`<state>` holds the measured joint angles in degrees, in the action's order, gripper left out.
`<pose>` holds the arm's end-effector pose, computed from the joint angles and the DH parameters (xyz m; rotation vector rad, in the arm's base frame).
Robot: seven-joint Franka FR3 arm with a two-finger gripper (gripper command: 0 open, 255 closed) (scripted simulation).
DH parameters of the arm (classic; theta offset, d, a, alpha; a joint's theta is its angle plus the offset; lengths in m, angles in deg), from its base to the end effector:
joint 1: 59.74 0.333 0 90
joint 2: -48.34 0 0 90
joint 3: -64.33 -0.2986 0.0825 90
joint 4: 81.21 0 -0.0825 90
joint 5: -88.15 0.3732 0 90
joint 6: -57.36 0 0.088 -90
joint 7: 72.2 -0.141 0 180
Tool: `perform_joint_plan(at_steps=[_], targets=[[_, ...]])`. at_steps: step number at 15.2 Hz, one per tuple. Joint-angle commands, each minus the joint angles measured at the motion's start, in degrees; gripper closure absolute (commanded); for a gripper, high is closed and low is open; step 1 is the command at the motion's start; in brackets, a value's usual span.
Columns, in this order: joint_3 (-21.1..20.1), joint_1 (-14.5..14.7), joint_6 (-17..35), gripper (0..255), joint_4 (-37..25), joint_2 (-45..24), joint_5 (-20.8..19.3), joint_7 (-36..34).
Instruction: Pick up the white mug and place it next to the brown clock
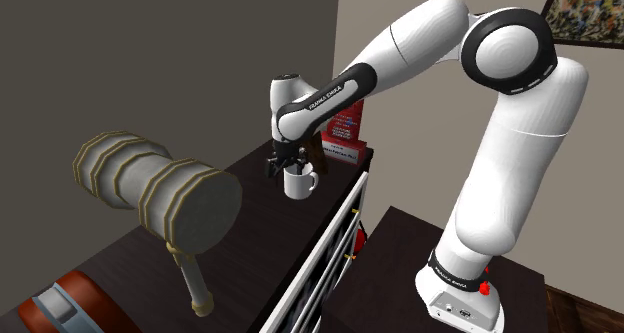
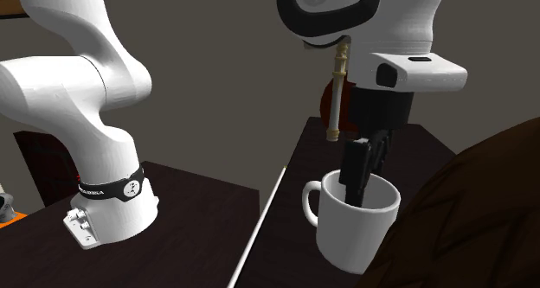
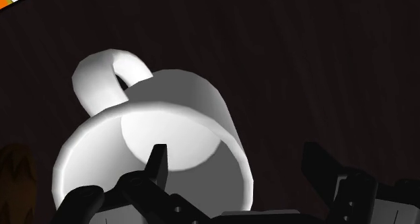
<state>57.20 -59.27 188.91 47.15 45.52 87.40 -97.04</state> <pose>0.5167 0.0684 0.3033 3.1064 -0.4574 0.0120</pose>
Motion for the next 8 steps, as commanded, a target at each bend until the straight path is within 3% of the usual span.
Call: perform_joint_plan(at_steps=[1, 2, 8], targets=[[0.00, 0.00, 0.02, 0, 0.01, 0.00, 0.00, 0.00], [0.00, 0.00, 0.02, 255, 0.01, 0.00, 0.00, 0.00], [0.00, 0.00, 0.02, 255, 0.01, 0.00, 0.00, 0.00]])
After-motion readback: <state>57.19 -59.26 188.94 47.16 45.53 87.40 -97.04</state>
